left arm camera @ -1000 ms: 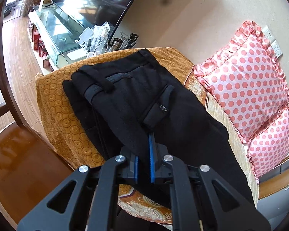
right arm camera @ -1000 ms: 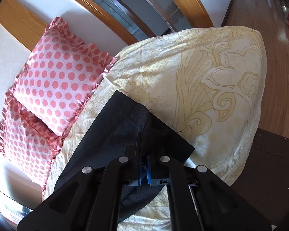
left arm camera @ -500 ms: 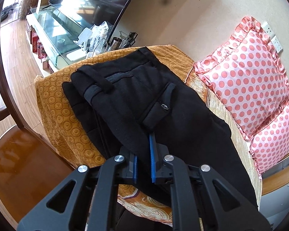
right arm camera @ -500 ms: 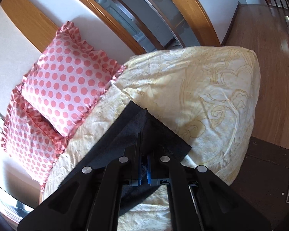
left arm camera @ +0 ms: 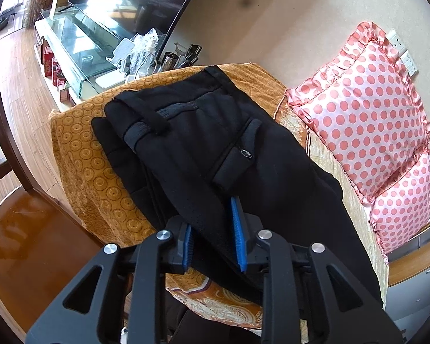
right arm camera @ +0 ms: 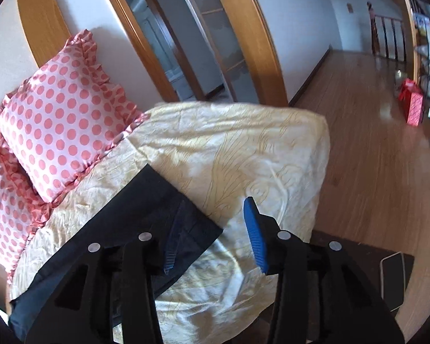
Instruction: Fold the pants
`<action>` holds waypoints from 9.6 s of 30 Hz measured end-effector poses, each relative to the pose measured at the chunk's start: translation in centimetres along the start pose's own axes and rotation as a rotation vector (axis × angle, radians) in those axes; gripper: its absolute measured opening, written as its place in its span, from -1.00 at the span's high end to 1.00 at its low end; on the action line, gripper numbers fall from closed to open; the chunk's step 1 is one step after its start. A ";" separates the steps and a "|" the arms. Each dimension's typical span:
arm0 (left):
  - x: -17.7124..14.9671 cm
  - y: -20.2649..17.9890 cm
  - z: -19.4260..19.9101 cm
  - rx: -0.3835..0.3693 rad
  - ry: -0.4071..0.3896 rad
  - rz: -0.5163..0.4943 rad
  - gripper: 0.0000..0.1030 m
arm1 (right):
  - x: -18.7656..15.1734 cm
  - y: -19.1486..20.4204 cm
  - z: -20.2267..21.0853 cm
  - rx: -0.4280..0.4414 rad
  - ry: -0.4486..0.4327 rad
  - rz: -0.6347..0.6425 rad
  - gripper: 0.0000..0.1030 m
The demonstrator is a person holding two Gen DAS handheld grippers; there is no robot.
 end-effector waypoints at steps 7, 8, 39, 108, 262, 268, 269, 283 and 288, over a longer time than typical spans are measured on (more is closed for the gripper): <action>-0.2 -0.1 0.7 -0.004 -0.035 0.003 0.84 | 0.1 7.1 2.3 0.205 -0.042 0.123 0.14; -0.3 -0.2 1.0 0.005 -0.047 -0.016 0.84 | -0.3 9.1 2.7 0.252 -0.043 0.153 0.14; -13.2 -12.9 0.6 -0.335 -0.059 -0.569 -0.61 | -29.6 53.9 8.3 1.062 0.430 1.165 0.35; -16.8 -16.3 0.0 -0.357 -0.037 -0.701 -0.93 | -7.6 23.9 -2.1 0.536 0.284 0.556 0.75; -17.2 -17.8 -1.9 -0.257 -0.051 -0.791 -0.96 | 2.7 8.6 -11.1 0.068 0.176 0.496 -0.20; -17.3 -17.7 -1.6 -0.278 -0.068 -0.793 -0.96 | 1.1 1.4 -5.3 0.159 0.264 0.093 -0.04; -17.3 -17.7 -1.5 -0.282 -0.069 -0.794 -0.96 | 0.6 0.7 -4.7 0.155 0.267 0.067 -0.03; -16.9 -16.2 2.6 -0.345 -0.144 -0.773 -0.96 | -2.6 -1.0 -3.4 0.207 0.276 -0.222 0.05; -16.5 -15.9 2.8 -0.348 -0.141 -0.753 -0.96 | -3.3 -1.8 -3.0 0.251 0.317 -0.400 0.07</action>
Point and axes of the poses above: each gripper's, at about its wrist camera, not at the fingertips, and z roughly against the way its jaws point, y to its left, x to its top, the point moved 3 cm from there along -z, roughly the way its jaws point, and after that the axes turned 9 degrees about -y, right-handed, at the moved point
